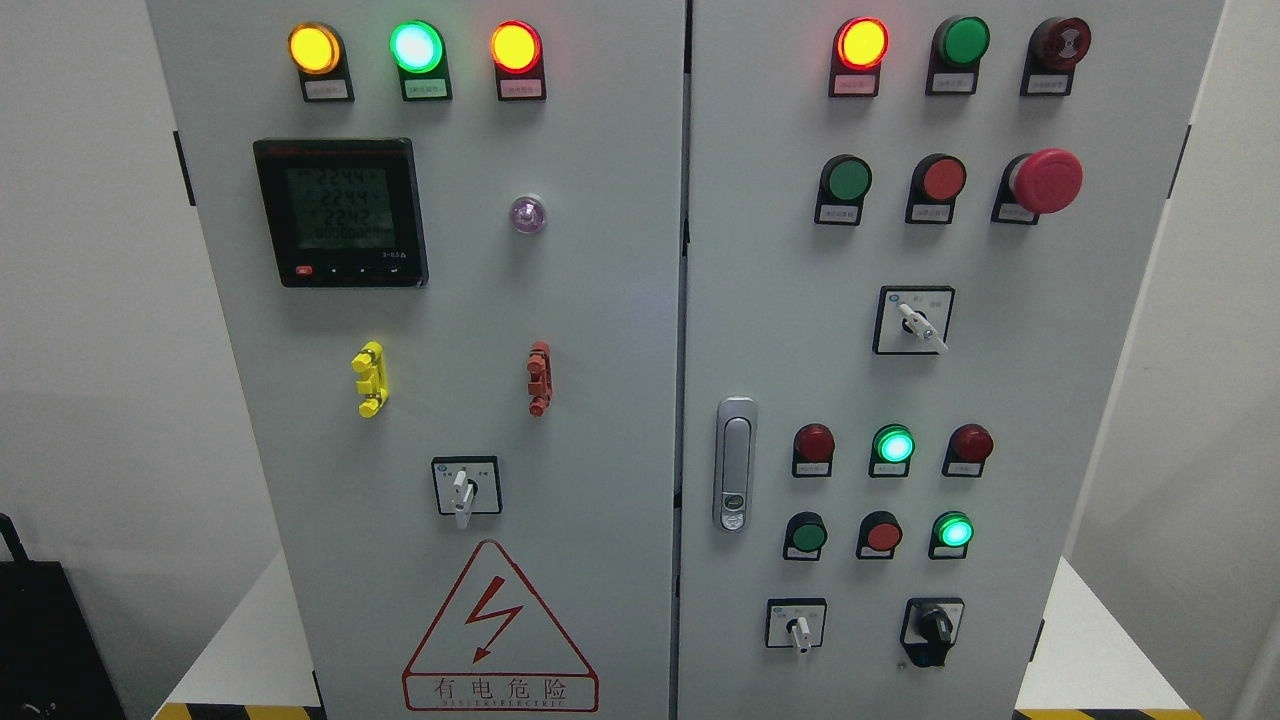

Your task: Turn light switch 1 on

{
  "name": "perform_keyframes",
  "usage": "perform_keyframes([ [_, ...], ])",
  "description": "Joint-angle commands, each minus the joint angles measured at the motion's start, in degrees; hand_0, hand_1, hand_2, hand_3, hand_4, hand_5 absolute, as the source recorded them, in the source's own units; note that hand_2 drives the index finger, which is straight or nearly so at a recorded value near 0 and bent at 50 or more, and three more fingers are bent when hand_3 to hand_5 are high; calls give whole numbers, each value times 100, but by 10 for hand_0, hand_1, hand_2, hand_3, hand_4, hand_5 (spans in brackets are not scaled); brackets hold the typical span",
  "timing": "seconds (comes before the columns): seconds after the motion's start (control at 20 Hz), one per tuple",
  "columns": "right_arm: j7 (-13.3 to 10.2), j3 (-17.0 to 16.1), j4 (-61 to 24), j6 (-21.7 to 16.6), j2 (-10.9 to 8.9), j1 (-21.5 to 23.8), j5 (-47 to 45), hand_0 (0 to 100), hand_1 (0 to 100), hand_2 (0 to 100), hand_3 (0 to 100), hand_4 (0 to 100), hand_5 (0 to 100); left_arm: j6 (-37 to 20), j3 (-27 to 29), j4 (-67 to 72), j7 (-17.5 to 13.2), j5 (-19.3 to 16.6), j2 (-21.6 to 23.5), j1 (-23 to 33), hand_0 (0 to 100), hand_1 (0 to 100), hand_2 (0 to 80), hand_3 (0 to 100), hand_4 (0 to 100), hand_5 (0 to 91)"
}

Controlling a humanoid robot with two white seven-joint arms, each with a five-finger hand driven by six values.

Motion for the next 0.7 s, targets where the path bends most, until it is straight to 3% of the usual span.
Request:
perform_keyframes([
  [0.0, 1, 3, 0, 0, 3, 0, 0, 0, 0, 0, 0, 0, 0, -2, 176, -47, 8, 35, 34, -3, 237, 0, 0, 0, 42, 0],
  [0.35, 1, 3, 0, 0, 3, 0, 0, 0, 0, 0, 0, 0, 0, -11, 176, -344, 8, 44, 43, 49, 239, 0, 0, 0, 41, 0],
  [0.5, 1, -6, 0, 0, -6, 0, 0, 0, 0, 0, 0, 0, 0, -11, 158, -1195, 26, 36, 43, 479, 238, 0, 0, 0, 56, 0],
  [0.65, 1, 3, 0, 0, 3, 0, 0, 0, 0, 0, 0, 0, 0, -28, 184, -1952, 245, 44, 25, 708, 237, 0, 0, 21, 106, 0],
])
